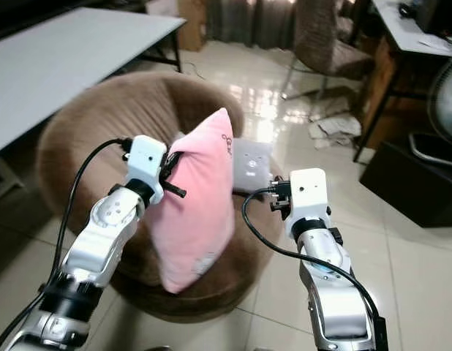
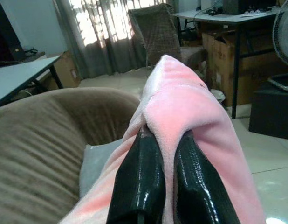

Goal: Move the pillow to the sofa from floor

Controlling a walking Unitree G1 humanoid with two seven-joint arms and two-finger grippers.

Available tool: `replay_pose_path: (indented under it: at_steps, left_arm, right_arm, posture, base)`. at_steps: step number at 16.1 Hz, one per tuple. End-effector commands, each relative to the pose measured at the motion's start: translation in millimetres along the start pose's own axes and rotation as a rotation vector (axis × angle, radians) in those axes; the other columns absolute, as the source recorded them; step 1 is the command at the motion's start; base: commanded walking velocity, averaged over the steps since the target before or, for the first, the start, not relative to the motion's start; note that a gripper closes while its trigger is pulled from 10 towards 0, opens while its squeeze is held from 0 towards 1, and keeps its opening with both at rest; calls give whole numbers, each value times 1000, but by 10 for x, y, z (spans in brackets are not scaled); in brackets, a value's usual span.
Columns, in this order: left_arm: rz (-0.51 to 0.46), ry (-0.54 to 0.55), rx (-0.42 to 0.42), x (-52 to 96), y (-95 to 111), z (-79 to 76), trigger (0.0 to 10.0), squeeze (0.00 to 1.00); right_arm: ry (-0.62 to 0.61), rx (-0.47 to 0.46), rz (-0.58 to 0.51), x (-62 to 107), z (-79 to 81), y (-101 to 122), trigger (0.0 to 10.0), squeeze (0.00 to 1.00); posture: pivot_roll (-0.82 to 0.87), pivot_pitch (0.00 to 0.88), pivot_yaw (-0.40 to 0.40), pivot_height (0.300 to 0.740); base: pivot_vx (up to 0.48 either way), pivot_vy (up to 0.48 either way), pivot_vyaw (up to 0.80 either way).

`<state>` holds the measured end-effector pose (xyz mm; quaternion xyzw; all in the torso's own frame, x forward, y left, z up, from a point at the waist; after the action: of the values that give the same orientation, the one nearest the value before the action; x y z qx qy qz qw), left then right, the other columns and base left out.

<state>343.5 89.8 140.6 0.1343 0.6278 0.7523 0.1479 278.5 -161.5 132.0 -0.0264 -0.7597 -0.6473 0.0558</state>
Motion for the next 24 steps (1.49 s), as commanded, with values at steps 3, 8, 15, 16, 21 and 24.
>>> replay_pose_path:
  at_steps: [3, 8, 15, 16, 21, 24]
  left_arm:
    - [-74, -20, -3, -96, 197, -54, 10000, 0]
    - [-110, -18, 12, -110, 225, -72, 10000, 0]
    - [-23, 27, 82, -335, 104, -66, 10000, 0]
    - [9, 48, 74, -398, 66, -56, 10000, 0]
    - [232, 352, 75, -579, -176, 251, 10000, 0]
    - [312, 571, -11, -435, -269, 668, 10000, 0]
  right_arm:
    - [-17, 6, -3, 25, -27, 6, 10000, 0]
    - [-12, 10, -1, 28, -18, 0, 10000, 0]
    - [4, 10, 9, 45, 20, -18, 10000, 0]
    - [16, 12, 8, 51, 36, -19, 10000, 0]
    - [387, 93, 141, 365, 354, -258, 10000, 0]
    - [542, 174, 212, 552, 379, -408, 10000, 0]
  posture:
    - [-101, 11, 56, 740]
    - [-101, 19, 52, 740]
    - [-108, 44, 52, 740]
    - [-110, 46, 53, 740]
    - [-206, 104, 90, 740]
    - [-238, 138, 79, 740]
  base:
    - [0, 0, 0]
    - [0, 0, 0]
    - [0, 0, 0]
    - [0, 0, 0]
    - [0, 0, 0]
    - [0, 0, 0]
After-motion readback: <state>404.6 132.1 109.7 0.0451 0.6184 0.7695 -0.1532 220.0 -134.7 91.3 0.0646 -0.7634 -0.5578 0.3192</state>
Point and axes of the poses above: a point about 5 cm out from each wrist's last joint towards the gripper, its own x axis pointing back from the gripper into the wrist, its own y axis along the axis of the wrist's last joint, z = x × y, the point moved 2 cm from there along -x, pointing out of the wrist towards the gripper
